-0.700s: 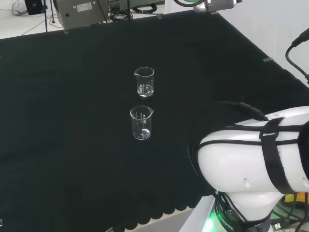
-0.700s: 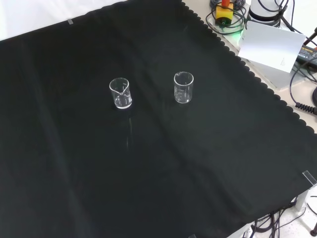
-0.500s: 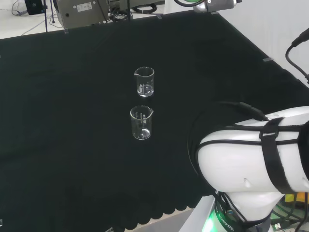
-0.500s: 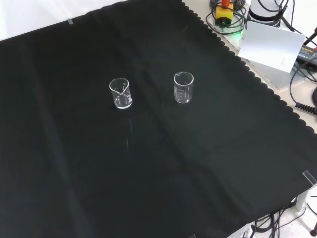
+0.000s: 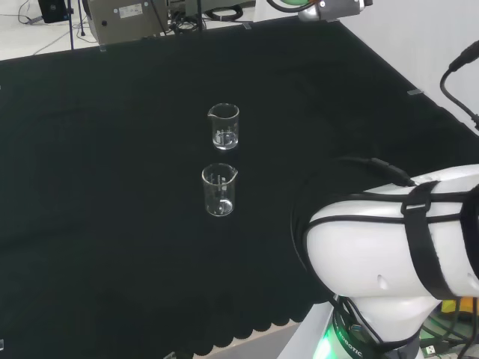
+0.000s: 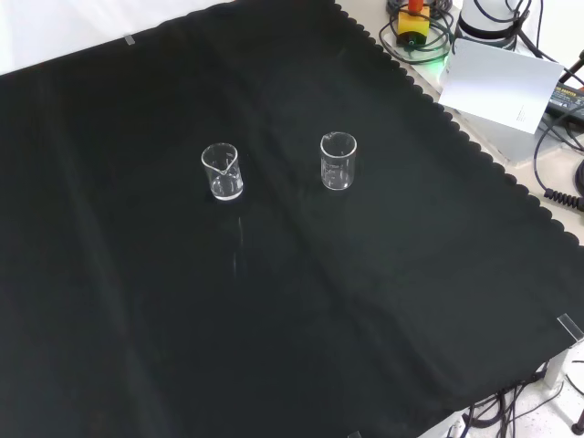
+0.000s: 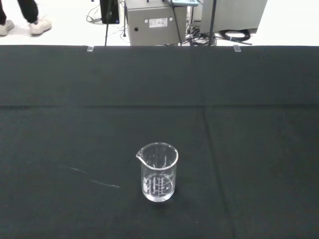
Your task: Pick up the beaker on the right.
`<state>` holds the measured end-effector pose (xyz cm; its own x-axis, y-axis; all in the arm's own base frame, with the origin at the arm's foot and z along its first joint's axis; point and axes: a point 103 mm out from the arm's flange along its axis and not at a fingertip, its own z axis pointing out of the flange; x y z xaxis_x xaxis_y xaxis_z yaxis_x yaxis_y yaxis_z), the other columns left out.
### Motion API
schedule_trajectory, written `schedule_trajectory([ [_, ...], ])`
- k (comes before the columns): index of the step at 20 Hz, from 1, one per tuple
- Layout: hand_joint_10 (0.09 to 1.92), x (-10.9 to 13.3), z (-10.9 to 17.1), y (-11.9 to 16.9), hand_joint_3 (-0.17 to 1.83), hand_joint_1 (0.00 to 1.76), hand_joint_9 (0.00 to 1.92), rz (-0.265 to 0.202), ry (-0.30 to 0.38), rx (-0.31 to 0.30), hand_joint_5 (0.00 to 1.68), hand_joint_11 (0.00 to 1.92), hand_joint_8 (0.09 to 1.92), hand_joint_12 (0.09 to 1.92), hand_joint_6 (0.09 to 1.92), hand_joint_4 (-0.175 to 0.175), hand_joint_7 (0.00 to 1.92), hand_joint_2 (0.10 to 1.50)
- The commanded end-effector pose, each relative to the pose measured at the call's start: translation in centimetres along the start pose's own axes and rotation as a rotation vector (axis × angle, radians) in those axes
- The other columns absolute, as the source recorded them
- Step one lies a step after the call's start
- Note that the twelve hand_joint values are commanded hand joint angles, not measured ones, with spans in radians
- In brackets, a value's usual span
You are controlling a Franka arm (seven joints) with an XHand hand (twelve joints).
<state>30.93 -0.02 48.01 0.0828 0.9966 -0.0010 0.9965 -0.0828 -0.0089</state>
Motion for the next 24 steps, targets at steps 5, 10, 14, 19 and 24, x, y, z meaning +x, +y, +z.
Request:
schedule_trajectory([
  [5, 0.62, -3.1, 4.0, 0.2, 0.09, 0.06, 0.17, 0.063, 0.01, 0.051, 0.23, 0.03, 0.49, 1.37, 0.09, -0.005, 0.02, 1.35],
  [10, 0.63, -4.6, 6.6, 1.7, 0.09, 0.06, 0.18, 0.06, 0.032, 0.078, 0.23, 0.03, 0.49, 1.37, 0.09, -0.007, 0.02, 1.35],
  [14, 0.63, -5.7, 8.9, 3.9, 0.09, 0.07, 0.18, 0.048, 0.055, 0.087, 0.23, 0.04, 0.49, 1.37, 0.09, -0.007, 0.03, 1.35],
  [19, 0.65, -7.3, 12.4, 6.7, 0.08, 0.12, 0.2, 0.035, 0.119, 0.112, 0.23, 0.05, 0.51, 1.37, 0.09, -0.01, 0.05, 1.32],
  [24, 0.67, -7.6, 15.7, 9.4, 0.06, 0.25, 0.22, 0.006, 0.153, 0.149, 0.24, 0.07, 0.54, 1.37, 0.09, -0.012, 0.07, 1.27],
])
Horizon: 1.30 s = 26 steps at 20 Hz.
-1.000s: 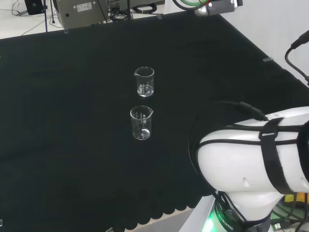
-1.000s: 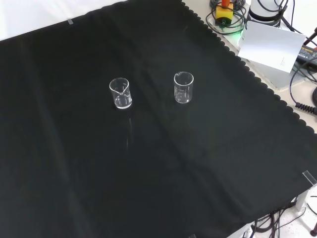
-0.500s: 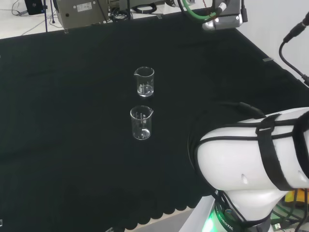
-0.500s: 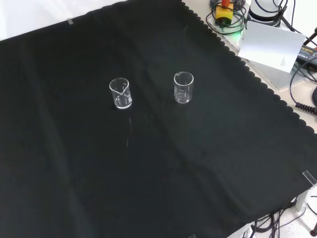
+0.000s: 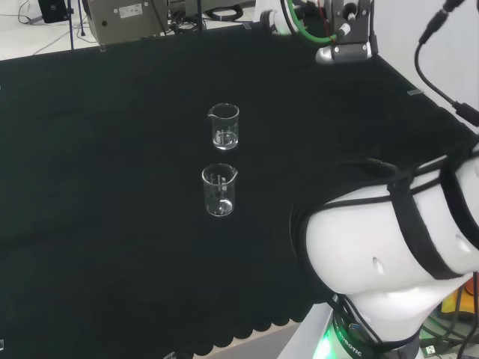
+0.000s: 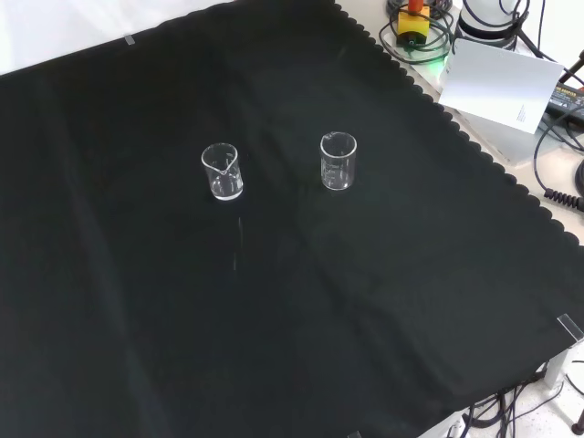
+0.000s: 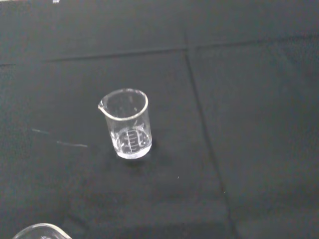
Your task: Pick up the beaker on the right.
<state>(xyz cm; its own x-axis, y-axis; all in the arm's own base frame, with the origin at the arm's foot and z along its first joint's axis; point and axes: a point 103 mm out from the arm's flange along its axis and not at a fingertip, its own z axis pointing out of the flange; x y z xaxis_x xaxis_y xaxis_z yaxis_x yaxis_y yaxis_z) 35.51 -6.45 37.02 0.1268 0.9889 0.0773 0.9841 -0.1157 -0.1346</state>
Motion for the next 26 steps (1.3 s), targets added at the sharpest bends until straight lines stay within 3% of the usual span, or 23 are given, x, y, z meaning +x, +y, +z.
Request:
schedule_trajectory([
  [1, 0.67, -1.7, 4.5, 5.4, 0.06, 0.25, 0.22, -0.043, 0.072, 0.033, 0.24, 0.07, 0.54, 1.37, 0.09, -0.012, 0.07, 1.26],
  [13, 0.69, -1.2, 10.3, 9.8, 0.06, 0.31, 0.25, -0.148, 0.118, 0.044, 0.26, 0.09, 0.57, 1.38, 0.09, -0.018, 0.1, 1.24],
  [16, 0.7, -1.5, 11.8, 11.0, 0.02, 0.5, 0.33, -0.174, 0.189, 0.047, 0.3, 0.14, 0.62, 1.38, 0.09, -0.022, 0.18, 1.15],
  [20, 0.68, -1.6, 13.9, 12.8, -0.02, 0.7, 0.4, -0.206, 0.227, 0.079, 0.33, 0.21, 0.66, 1.36, 0.09, -0.023, 0.22, 1.06],
  [26, 0.66, -1.9, 17.1, 14.5, -0.09, 0.82, 0.45, -0.239, 0.288, 0.099, 0.38, 0.23, 0.68, 1.35, 0.09, -0.023, 0.3, 1.0],
])
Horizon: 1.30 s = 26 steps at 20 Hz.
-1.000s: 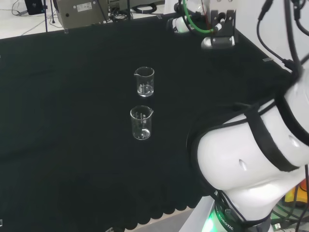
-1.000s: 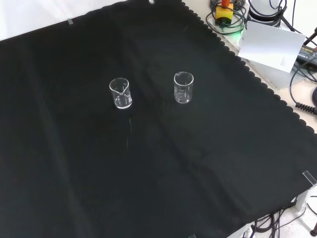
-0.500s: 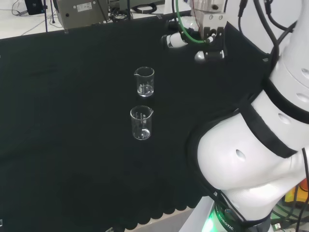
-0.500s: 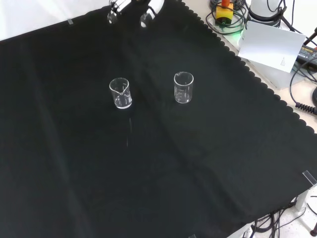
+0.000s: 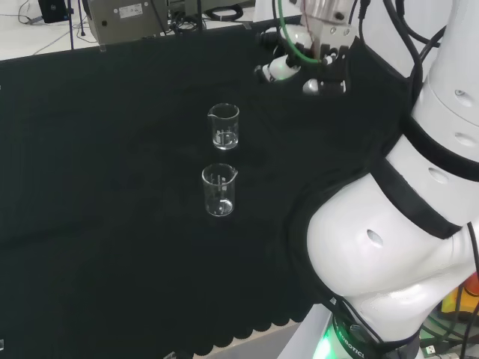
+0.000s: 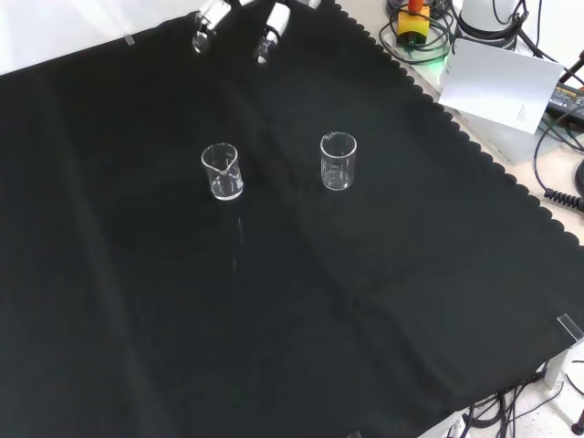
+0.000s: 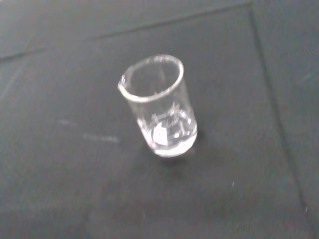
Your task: Pick up the beaker on the right.
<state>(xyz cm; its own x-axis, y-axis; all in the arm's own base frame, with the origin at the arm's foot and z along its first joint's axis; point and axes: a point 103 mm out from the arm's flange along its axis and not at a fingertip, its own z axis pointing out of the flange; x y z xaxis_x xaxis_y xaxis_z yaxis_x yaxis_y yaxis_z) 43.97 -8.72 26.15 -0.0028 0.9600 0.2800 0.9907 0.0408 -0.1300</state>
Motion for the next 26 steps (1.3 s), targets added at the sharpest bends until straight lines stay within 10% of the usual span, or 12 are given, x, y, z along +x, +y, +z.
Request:
schedule_trajectory([
  [1, 0.65, -2.1, 7.8, 4.8, -0.12, 0.83, 0.46, -0.084, 0.11, 0.084, 0.38, 0.23, 0.67, 1.35, 0.09, -0.023, 0.31, 1.01],
  [16, 0.62, -2.3, 12.8, 6.7, -0.17, 0.82, 0.45, -0.122, 0.119, 0.179, 0.39, 0.2, 0.65, 1.35, 0.09, -0.023, 0.27, 1.0],
  [26, 0.61, -3.1, 14.4, 8.2, -0.17, 0.83, 0.37, -0.177, 0.247, 0.203, 0.29, 0.13, 0.62, 1.36, 0.09, -0.023, 0.18, 0.98],
])
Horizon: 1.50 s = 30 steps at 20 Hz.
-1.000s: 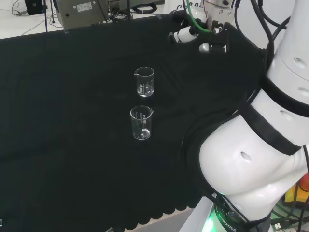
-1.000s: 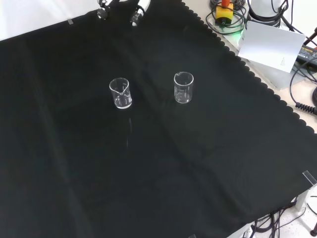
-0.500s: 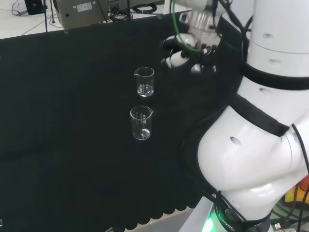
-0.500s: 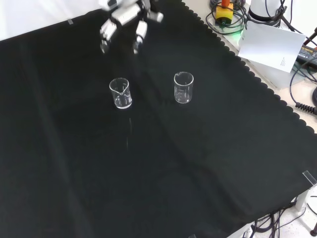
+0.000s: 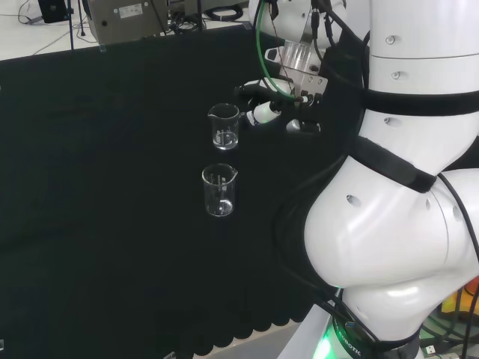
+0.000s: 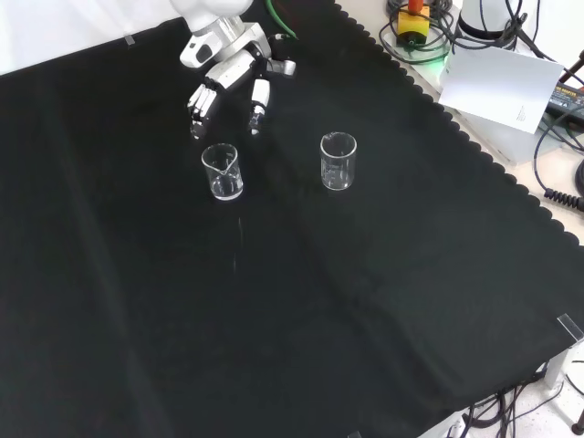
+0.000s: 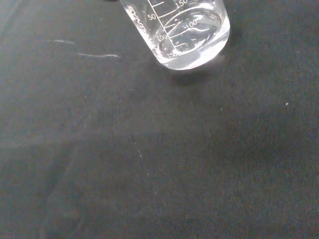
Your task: Pick up the beaker on the right.
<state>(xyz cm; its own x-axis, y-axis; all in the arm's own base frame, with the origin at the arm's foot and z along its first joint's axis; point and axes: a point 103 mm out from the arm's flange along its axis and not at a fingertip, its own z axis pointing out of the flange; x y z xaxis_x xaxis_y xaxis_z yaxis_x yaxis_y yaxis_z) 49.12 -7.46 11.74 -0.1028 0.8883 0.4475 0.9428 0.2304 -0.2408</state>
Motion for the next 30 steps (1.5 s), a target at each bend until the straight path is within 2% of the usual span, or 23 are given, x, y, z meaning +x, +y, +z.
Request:
schedule_trajectory([
  [1, 0.61, -0.7, 1.0, 1.6, -0.17, 0.83, 0.36, -0.051, 0.106, 0.035, 0.28, 0.12, 0.62, 1.36, 0.09, -0.023, 0.18, 0.97],
  [3, 0.61, -0.9, 1.4, 2.1, -0.17, 0.84, 0.36, -0.067, 0.132, 0.052, 0.27, 0.12, 0.62, 1.36, 0.09, -0.023, 0.17, 0.97],
  [6, 0.59, -0.9, 2.0, 2.9, -0.17, 0.83, 0.27, -0.088, 0.173, 0.089, 0.22, 0.02, 0.58, 1.38, 0.09, -0.022, 0.06, 0.95],
  [11, 0.59, -1.2, 2.8, 3.9, -0.17, 0.83, 0.22, -0.095, 0.229, 0.064, 0.19, 0.0, 0.57, 1.35, 0.09, -0.02, 0.01, 0.94],
  [15, 0.6, -1.2, 3.3, 4.6, -0.17, 0.83, 0.21, -0.127, 0.265, 0.046, 0.2, 0.0, 0.58, 1.33, 0.09, -0.018, 0.02, 0.93],
  [21, 0.64, -0.3, 4.0, 4.9, -0.17, 0.85, 0.35, -0.201, 0.291, 0.025, 0.31, 0.0, 0.64, 1.36, 0.09, -0.02, 0.17, 0.92],
  [30, 0.65, -0.5, 5.3, 5.5, -0.17, 0.88, 0.41, -0.17, 0.304, 0.004, 0.38, 0.03, 0.67, 1.38, 0.09, -0.024, 0.24, 0.91],
])
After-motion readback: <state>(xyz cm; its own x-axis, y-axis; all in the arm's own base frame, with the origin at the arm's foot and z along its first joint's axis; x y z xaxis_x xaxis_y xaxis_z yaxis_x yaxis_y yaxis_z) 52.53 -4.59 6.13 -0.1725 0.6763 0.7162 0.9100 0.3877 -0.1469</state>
